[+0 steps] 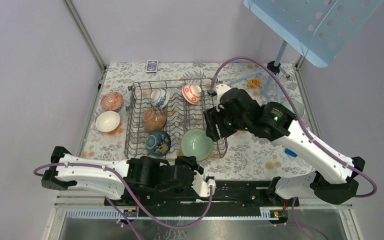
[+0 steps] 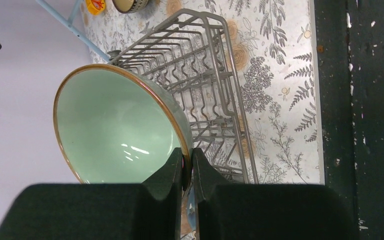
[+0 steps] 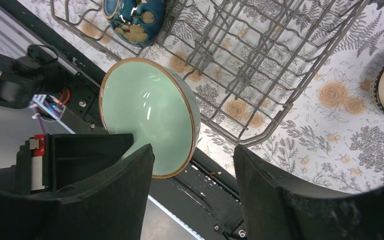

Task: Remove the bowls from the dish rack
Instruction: Place the bowl with the bowl.

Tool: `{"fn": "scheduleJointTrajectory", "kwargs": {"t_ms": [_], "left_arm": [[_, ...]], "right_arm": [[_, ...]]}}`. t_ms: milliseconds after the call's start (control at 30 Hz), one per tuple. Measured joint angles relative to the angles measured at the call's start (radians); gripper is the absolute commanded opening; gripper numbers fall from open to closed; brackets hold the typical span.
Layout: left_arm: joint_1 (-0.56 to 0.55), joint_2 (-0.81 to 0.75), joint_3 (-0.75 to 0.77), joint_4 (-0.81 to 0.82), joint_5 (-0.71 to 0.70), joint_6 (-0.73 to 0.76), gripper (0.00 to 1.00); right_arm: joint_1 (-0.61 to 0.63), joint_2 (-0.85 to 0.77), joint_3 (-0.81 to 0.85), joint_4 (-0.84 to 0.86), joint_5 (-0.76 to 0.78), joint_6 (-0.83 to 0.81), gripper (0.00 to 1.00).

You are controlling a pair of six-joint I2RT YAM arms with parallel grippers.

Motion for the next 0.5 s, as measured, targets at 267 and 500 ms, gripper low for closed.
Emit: {"fn": "scheduleJointTrajectory", "kwargs": {"t_ms": [267, 500], "left_arm": [[0.0, -0.018, -0.04, -0.029, 0.02, 0.014, 0.0], [-0.001, -0.018, -0.041, -0.029, 0.029, 0.015, 0.0]], "right_arm": [[0.09, 0.036, -0.051, 0.028, 0.074, -0.01, 0.58], [0.121, 0.085, -0.105, 0.064, 0.104, -0.013, 0.52]]}}
